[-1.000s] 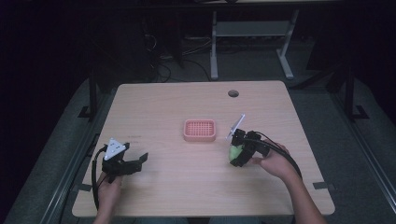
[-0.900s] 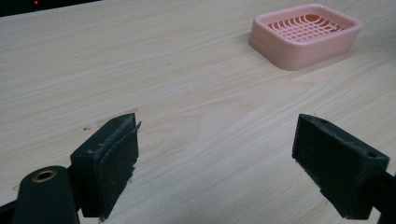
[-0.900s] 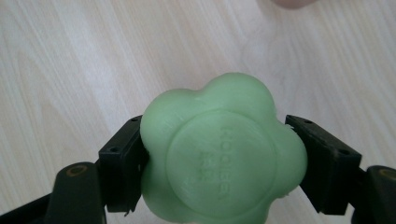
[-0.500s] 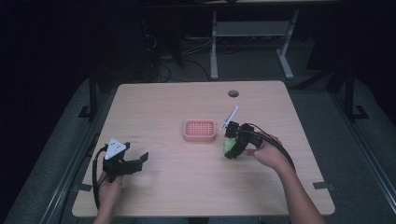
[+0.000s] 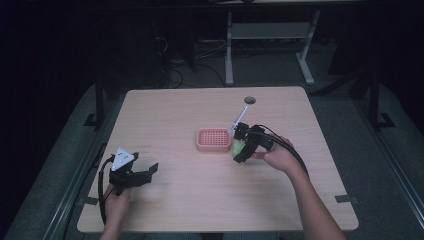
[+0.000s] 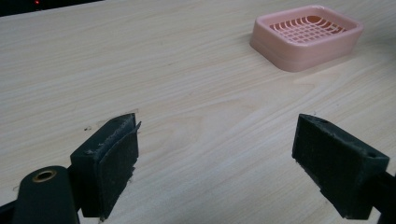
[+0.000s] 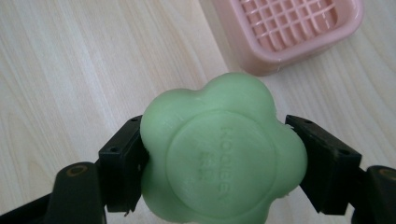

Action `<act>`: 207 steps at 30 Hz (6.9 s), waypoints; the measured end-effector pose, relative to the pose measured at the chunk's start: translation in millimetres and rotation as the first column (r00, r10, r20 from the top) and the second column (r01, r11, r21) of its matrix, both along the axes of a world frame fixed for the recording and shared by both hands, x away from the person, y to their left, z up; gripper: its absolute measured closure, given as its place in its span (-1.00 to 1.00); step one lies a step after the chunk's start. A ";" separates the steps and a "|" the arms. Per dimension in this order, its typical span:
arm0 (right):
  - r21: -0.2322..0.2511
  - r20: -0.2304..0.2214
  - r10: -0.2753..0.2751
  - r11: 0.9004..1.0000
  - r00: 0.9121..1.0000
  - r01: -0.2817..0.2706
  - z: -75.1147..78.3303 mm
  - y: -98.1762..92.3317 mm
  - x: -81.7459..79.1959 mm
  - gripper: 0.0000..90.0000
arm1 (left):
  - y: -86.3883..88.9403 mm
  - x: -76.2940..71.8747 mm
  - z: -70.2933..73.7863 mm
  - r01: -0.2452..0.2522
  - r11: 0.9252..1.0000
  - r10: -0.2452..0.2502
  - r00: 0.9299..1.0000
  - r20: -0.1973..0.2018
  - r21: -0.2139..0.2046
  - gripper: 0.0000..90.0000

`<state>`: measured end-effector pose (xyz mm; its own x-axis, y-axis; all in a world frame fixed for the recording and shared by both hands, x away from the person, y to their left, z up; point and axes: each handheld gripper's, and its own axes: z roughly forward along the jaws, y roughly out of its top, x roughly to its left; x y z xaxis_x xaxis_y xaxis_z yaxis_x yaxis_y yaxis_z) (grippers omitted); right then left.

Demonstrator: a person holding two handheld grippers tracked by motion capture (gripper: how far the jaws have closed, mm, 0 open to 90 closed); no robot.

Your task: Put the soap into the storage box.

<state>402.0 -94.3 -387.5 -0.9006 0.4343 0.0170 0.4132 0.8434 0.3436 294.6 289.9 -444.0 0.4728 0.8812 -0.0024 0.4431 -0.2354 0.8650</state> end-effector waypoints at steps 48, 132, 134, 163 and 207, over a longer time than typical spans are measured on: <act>0.000 0.008 0.002 1.000 1.000 -0.002 29.3 49.6 52.1 -0.43 | -0.1 -0.1 -0.6 0.005 1.000 -0.005 1.000 -0.005 0.003 -0.69; -0.110 -0.064 -0.075 0.992 0.995 0.067 -22.4 98.5 97.5 -0.43 | -1.5 -0.7 -0.3 0.014 1.000 -0.014 1.000 -0.003 0.003 -0.68; -0.105 -0.065 -0.078 0.992 0.995 0.071 -20.8 97.5 97.2 -0.43 | -1.9 -0.8 -0.3 0.014 1.000 -0.014 1.000 -0.003 0.004 -0.69; -0.055 -0.062 -0.096 0.994 0.993 0.092 -7.0 80.8 89.1 -0.42 | -2.2 -1.2 0.0 0.012 1.000 -0.012 1.000 -0.002 0.005 -0.69; 0.021 -0.058 -0.126 0.992 0.990 0.127 3.9 24.6 66.4 -0.42 | -1.1 -4.6 -0.5 0.011 1.000 -0.011 1.000 -0.001 0.017 -0.69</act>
<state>468.4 -69.8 -383.6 -0.8358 0.5435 0.0783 0.5353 0.7747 0.3366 290.1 288.8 -444.5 0.4822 0.8760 0.0123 0.4411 -0.2549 0.8605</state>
